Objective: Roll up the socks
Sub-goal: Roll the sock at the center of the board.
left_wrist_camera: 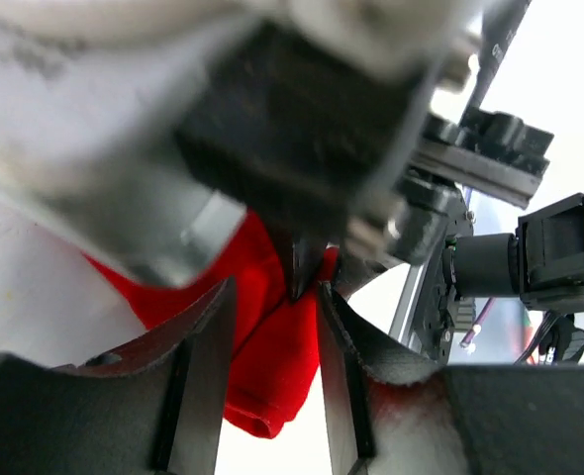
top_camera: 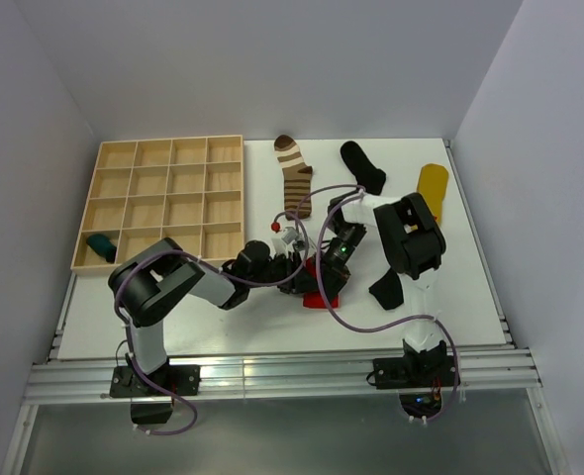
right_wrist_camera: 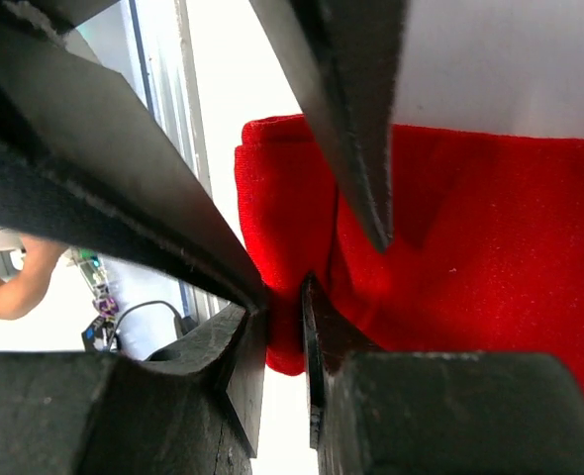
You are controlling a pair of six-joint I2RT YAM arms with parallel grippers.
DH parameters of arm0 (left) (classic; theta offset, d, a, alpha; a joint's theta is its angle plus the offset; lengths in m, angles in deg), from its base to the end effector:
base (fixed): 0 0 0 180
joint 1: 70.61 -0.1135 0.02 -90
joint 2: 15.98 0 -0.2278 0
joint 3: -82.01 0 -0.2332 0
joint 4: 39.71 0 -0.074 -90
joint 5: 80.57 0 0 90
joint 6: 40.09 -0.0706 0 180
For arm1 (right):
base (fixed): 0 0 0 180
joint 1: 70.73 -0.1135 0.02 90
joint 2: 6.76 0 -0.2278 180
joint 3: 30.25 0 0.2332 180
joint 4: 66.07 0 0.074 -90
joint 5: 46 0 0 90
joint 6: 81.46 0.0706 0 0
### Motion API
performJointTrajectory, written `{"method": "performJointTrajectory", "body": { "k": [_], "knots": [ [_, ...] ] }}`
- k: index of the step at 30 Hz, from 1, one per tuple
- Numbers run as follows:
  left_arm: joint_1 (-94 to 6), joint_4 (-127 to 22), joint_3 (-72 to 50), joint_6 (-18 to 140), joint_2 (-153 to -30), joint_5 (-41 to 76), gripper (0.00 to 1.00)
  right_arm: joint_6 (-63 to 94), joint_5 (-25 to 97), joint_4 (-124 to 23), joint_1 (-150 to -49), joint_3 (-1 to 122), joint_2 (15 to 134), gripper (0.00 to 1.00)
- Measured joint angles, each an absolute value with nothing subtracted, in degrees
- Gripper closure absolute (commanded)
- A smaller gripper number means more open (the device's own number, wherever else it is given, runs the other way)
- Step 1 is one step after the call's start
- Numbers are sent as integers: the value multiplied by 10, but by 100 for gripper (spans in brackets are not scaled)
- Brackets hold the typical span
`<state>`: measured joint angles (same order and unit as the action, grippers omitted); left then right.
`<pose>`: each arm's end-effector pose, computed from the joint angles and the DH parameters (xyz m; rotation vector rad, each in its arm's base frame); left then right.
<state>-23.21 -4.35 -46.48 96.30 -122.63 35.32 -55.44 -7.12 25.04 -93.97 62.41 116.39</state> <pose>0.2128 -0.2770 0.0939 0.3701 2.1684 -1.4558 0.2388 0.1624 0.0851 1.5312 -2.1150 -1.4150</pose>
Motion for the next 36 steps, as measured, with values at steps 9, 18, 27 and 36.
{"method": "performJointTrajectory", "body": {
  "k": [9,18,27,36],
  "knots": [
    [-219,-139,-415,962,-1228,295,73,-526,-67,249,-926,624,1165,79],
    [-206,-251,-356,961,-1247,228,92,-491,-65,250,-913,624,1179,80],
    [-199,-298,-336,990,-1250,197,100,-478,-67,249,-910,623,1183,80],
    [-195,-312,-336,1034,-1245,173,100,-455,-67,236,-903,620,1183,81]
  ]
}}
